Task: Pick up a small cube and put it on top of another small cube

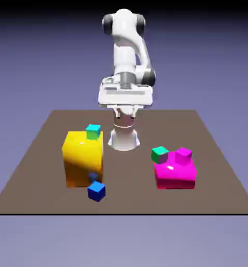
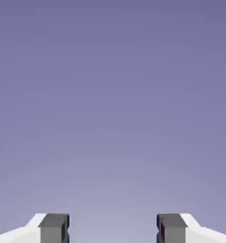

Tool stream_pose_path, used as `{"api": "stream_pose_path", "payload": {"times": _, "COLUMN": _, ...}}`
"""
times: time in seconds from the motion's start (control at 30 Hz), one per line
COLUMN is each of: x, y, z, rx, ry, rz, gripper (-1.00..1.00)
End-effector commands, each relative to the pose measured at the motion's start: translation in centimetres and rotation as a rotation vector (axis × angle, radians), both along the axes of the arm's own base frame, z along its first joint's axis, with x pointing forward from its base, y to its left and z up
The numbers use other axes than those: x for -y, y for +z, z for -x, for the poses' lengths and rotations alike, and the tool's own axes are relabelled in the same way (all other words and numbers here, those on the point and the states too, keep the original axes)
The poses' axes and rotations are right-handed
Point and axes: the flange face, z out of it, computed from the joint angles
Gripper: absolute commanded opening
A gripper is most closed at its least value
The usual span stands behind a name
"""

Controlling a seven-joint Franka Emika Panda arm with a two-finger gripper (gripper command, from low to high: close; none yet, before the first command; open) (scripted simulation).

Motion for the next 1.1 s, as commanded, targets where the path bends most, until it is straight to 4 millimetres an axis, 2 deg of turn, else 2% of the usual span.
{"api": "stream_pose_path", "payload": {"times": 0.0, "x": 0.0, "y": -0.9, "z": -0.7, "rx": -0.046, "ry": 0.028, "rz": 0.036, "gripper": 0.00}}
{"api": "stream_pose_path", "payload": {"times": 0.27, "x": 1.1, "y": -9.2, "z": -5.5, "rx": -0.421, "ry": 0.271, "rz": 0.294, "gripper": 0.00}}
{"api": "stream_pose_path", "payload": {"times": 0.5, "x": 3.2, "y": -17.5, "z": -7.8, "rx": -0.756, "ry": 0.507, "rz": 0.468, "gripper": 0.00}}
{"api": "stream_pose_path", "payload": {"times": 0.73, "x": 6.2, "y": -26.2, "z": -8.4, "rx": -1.092, "ry": 0.761, "rz": 0.593, "gripper": 0.00}}
{"api": "stream_pose_path", "payload": {"times": 0.8, "x": 6.4, "y": -26.5, "z": -8.4, "rx": -1.104, "ry": 0.771, "rz": 0.597, "gripper": 0.00}}
{"api": "stream_pose_path", "payload": {"times": 0.93, "x": 8.3, "y": -32.8, "z": -7.2, "rx": -1.105, "ry": 0.770, "rz": 0.597, "gripper": 0.00}}
{"api": "stream_pose_path", "payload": {"times": 0.97, "x": 8.3, "y": -33.0, "z": -7.2, "rx": -1.105, "ry": 0.771, "rz": 0.597, "gripper": 0.00}}
{"api": "stream_pose_path", "payload": {"times": 1.0, "x": 8.3, "y": -33.0, "z": -7.2, "rx": -1.105, "ry": 0.771, "rz": 0.597, "gripper": -1.00}}
{"api": "stream_pose_path", "payload": {"times": 1.03, "x": 8.3, "y": -33.0, "z": -7.2, "rx": -1.105, "ry": 0.771, "rz": 0.597, "gripper": -1.00}}
{"api": "stream_pose_path", "payload": {"times": 1.07, "x": 7.9, "y": -31.4, "z": -7.6, "rx": -1.105, "ry": 0.769, "rz": 0.598, "gripper": -1.00}}
